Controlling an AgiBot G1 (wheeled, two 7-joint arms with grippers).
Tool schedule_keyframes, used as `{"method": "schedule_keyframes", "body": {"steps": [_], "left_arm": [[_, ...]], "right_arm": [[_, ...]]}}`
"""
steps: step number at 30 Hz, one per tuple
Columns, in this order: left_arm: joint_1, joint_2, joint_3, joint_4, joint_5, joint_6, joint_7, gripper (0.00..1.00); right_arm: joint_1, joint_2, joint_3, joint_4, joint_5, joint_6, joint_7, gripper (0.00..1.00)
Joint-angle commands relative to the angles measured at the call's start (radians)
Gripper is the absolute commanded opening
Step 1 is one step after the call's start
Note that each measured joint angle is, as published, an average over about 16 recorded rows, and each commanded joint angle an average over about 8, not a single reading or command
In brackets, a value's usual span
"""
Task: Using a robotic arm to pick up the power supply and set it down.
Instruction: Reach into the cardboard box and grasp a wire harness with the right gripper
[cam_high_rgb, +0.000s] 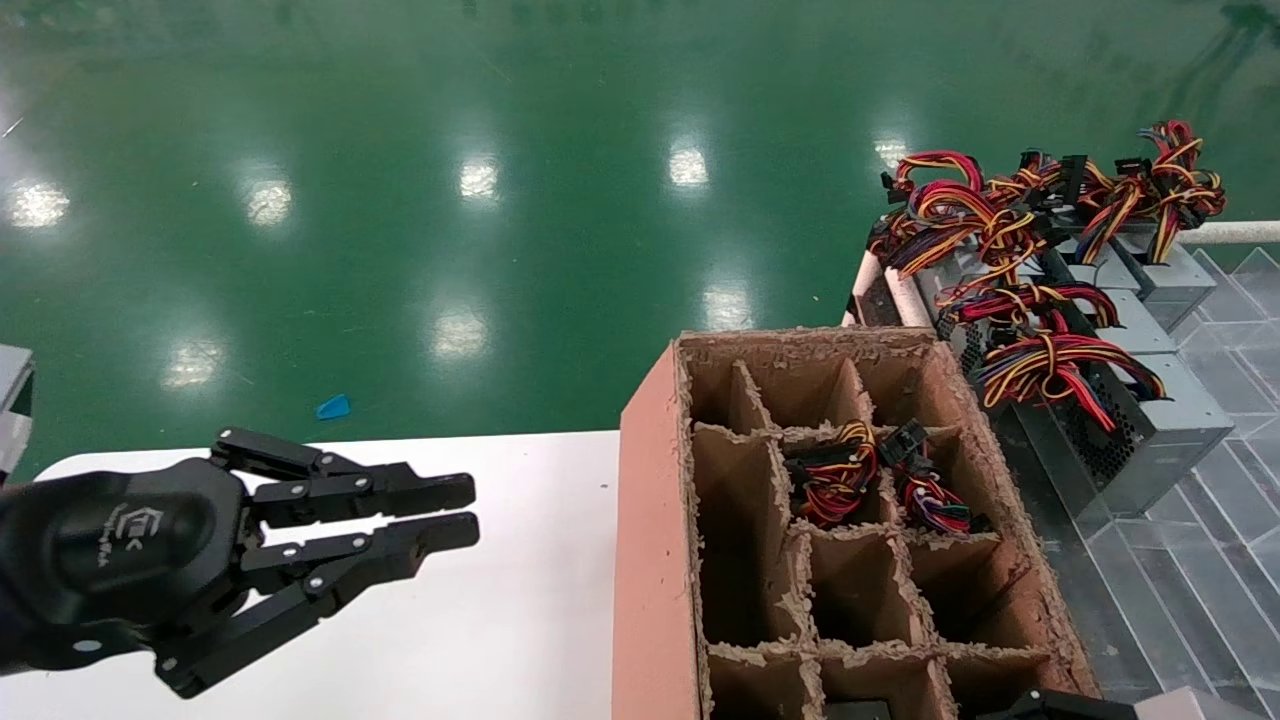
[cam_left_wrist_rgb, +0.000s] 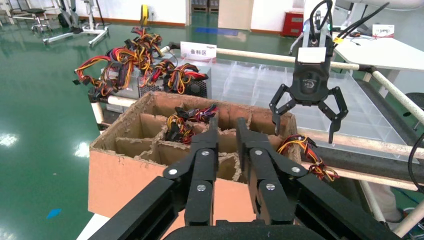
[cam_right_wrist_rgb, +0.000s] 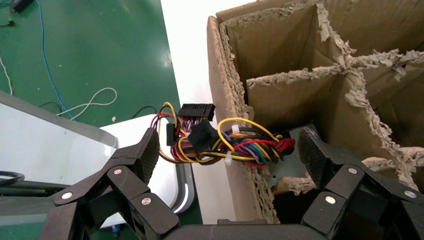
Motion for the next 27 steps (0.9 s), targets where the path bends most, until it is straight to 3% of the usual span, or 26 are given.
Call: {"method": "schedule_keyframes", "body": {"steps": [1,3,5,27], "left_arm": [[0.0,0.0,0.0,0.0,0.0,0.0,0.0,0.0],[0.0,0.0,0.0,0.0,0.0,0.0,0.0,0.0],[0.0,0.0,0.0,0.0,0.0,0.0,0.0,0.0],[0.0,0.0,0.0,0.0,0.0,0.0,0.0,0.0]], "right_arm": [[0.012,0.0,-0.02,-0.004,-0.004,0.001,-0.008,0.17],[0.022,-0.001,-0.034,-0.008,-0.005,0.001,-0.01,0.05],[0.033,-0.002,-0.047,-0.012,-0.006,0.002,-0.011,0.0],[0.114,-0.009,-0.147,-0.067,0.011,0.003,-0.03,0.0]]}}
